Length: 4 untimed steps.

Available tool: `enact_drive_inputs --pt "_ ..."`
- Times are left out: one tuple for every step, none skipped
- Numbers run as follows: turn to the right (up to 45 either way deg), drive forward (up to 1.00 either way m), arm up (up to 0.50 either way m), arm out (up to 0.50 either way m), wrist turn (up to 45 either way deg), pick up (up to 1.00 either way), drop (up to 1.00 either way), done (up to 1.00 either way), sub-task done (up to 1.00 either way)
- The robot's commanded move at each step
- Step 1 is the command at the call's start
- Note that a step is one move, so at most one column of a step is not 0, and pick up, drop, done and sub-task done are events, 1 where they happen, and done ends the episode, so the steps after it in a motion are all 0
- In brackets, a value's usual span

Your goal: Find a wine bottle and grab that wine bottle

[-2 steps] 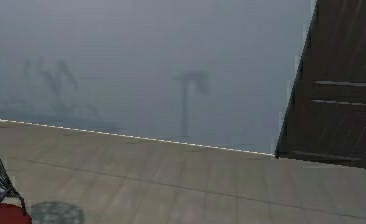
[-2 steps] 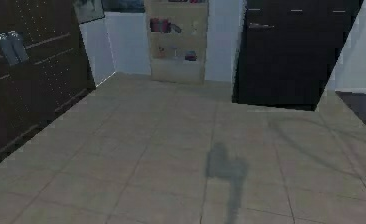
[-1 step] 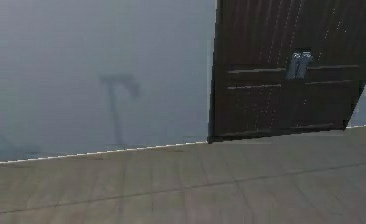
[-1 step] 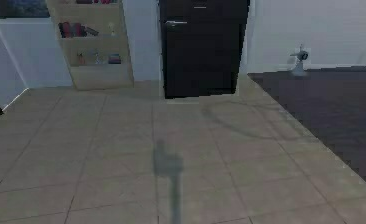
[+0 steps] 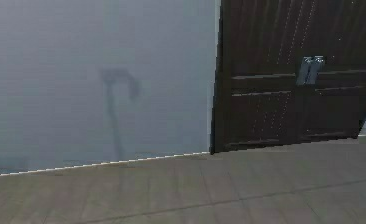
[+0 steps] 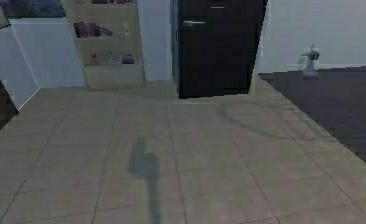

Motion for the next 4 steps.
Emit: enact_drive_inputs --pt "-45.0 0.00 0.00 0.00 0.0 0.00 0.00 0.00 0.00" --pt "-6.0 0.00 0.00 0.00 0.0 0.00 0.00 0.00 0.00" --pt "0.0 1.00 0.00 0.00 0.0 0.00 0.00 0.00 0.00" --pt "-9.0 0.00 0.00 0.00 0.0 0.00 0.00 0.00 0.00"
